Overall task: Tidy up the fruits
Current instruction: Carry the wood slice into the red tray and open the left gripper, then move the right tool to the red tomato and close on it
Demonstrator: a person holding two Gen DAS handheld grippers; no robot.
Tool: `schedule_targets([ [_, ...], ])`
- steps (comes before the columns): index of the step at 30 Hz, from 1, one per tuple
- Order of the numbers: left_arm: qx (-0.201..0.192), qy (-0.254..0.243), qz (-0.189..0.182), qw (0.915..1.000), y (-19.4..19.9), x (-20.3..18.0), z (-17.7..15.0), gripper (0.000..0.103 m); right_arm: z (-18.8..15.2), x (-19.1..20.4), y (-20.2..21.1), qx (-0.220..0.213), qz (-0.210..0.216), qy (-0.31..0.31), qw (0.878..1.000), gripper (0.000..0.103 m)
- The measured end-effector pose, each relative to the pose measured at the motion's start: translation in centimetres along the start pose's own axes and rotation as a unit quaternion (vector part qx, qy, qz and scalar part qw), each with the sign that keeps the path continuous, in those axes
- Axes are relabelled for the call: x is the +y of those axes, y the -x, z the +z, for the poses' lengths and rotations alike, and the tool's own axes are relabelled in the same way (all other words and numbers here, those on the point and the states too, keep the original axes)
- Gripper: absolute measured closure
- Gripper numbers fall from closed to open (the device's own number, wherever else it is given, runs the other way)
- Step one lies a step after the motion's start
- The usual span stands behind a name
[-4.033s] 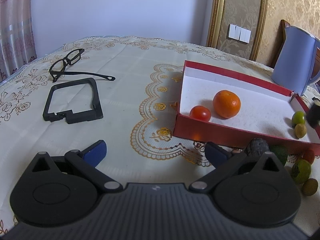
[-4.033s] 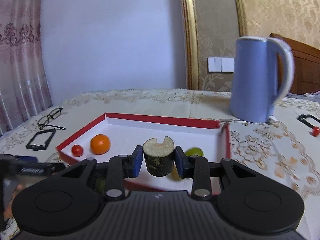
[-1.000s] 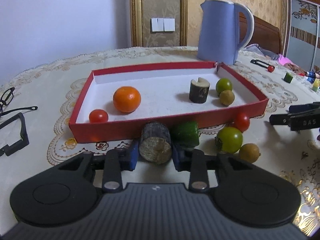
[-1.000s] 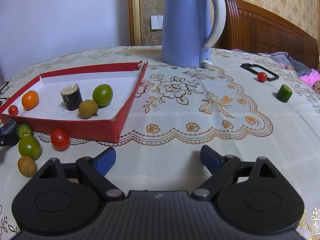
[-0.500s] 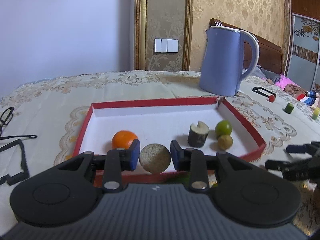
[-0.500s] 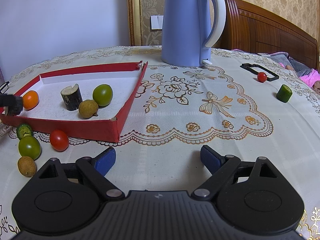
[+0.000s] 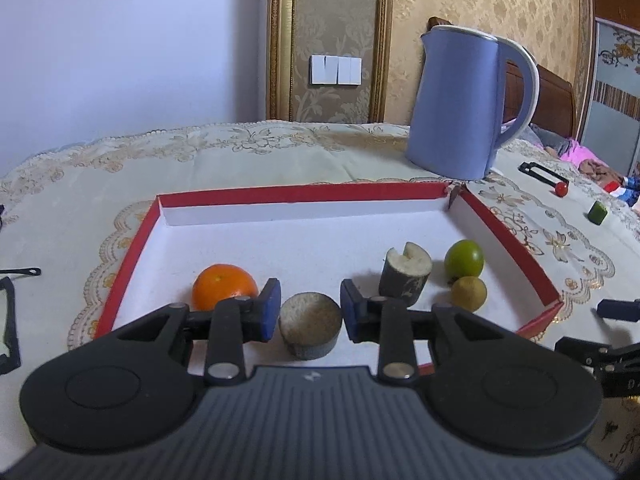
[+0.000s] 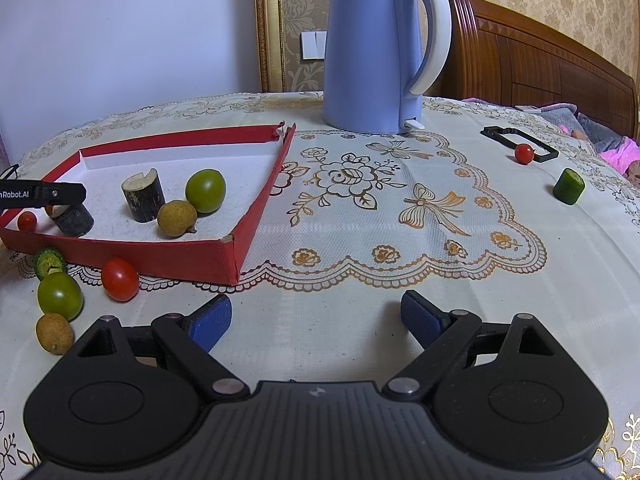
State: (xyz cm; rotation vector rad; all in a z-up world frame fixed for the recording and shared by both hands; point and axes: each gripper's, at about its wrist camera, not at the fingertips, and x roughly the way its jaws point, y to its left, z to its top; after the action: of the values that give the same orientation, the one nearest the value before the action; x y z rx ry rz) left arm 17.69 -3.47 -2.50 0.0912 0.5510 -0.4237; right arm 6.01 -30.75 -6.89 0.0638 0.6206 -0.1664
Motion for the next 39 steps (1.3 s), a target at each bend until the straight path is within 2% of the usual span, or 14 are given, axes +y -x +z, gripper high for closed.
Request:
schedule_targets([
  [6,-0.016,0.016,0.019,0.9996,3.6,1.0,-1.3,0.074,0.0,0.0,0.0,0.0,0.001,0.0,1.0,0.011],
  [11,-0.009,0.061,0.04,0.9973,6.3,2.7,-3.6,0.074,0.0,0.1,-0.1,0.0,0.0,0.001,1.0,0.011],
  [14,-0.015,0.058,0.062,0.9963,7.3,3.1,-4.5,0.074,0.0,0.1,0.0,0.001,-0.002,0.004,1.0,0.011],
  [18,-0.002,0.071,0.06,0.9956,7.1,3.8,-5.1,0.074,0.0,0.0,0.0,0.002,-0.002,0.005,1.0,0.011],
  [22,0.031,0.086,0.072,0.9932,5.6,4.3,-5.8,0.074,0.0,0.1,0.0,0.002,-0.002,0.005,1.0,0.011],
  [27,0.029,0.097,0.066,0.9926,5.5,4.8,-6.1,0.073,0.0,0.1,0.2,-0.001,0.003,0.007,1.0,0.01],
  [30,0.028,0.085,0.062,0.9941,5.4,4.7,-6.1,0.065,-0.1,0.3,0.6,-0.01,0.019,0.007,1.0,0.01],
  [34,0.026,0.073,0.058,0.9953,4.7,4.9,-5.8,0.046,-0.4,0.9,1.3,-0.016,0.059,-0.006,0.998,0.01],
  [39,0.021,0.073,0.047,0.996,4.4,5.0,-5.9,0.035,-0.2,2.9,1.6,-0.023,0.084,0.002,0.996,0.011],
])
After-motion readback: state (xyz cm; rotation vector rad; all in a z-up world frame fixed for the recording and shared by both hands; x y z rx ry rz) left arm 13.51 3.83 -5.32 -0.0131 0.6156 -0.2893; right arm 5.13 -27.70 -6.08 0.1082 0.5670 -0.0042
